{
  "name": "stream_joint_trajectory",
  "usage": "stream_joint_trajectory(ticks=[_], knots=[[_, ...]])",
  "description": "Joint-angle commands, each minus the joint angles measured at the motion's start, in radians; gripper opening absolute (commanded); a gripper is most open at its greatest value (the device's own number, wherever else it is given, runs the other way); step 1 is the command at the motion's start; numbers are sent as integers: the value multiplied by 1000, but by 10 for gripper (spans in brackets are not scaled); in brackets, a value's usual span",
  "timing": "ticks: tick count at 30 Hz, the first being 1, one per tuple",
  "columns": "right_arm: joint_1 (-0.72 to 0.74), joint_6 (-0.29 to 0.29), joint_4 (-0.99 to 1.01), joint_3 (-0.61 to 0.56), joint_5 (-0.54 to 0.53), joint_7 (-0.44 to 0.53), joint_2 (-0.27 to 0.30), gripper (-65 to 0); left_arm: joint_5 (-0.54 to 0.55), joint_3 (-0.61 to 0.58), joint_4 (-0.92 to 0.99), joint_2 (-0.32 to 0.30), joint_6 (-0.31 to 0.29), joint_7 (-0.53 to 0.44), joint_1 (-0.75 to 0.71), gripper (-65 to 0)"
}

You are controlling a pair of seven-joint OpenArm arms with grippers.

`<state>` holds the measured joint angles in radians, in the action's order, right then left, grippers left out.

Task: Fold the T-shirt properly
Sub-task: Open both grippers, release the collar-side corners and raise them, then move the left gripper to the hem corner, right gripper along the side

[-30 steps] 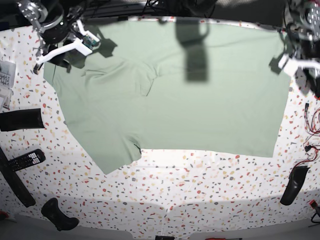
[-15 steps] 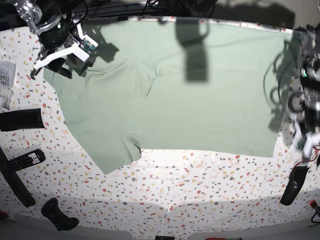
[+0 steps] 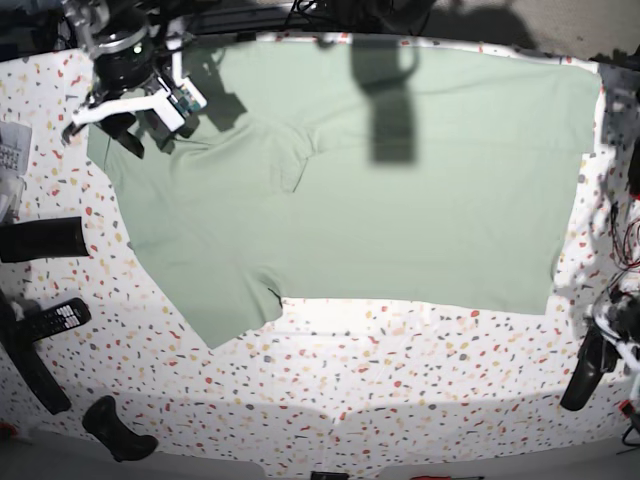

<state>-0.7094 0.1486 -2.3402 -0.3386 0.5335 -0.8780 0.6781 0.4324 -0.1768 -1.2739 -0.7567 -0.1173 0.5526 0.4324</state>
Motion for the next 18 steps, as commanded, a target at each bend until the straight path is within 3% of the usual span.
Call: stream_joint_trajectory(ticks=[1,6,10,13,18], knots=[[3,29,-16,5,28,14,-45,-398,46,10,27,-13,-27,-22,55,-463],[59,59,-16,5,28,-21,-280,-398,169,10,244,37,-159,-13,156,-463],[136,62,-16,5,27,-29,-399,-398,208,10,412,89,-276,11,200,-463],[195,61,-16,6,3,-29,-436,-398,203,10,515,128,-303,-6,214,-463],[264,28,-16,68,-147,-21,-437,-398,171,10,607,166,-303,-82,219,-462]])
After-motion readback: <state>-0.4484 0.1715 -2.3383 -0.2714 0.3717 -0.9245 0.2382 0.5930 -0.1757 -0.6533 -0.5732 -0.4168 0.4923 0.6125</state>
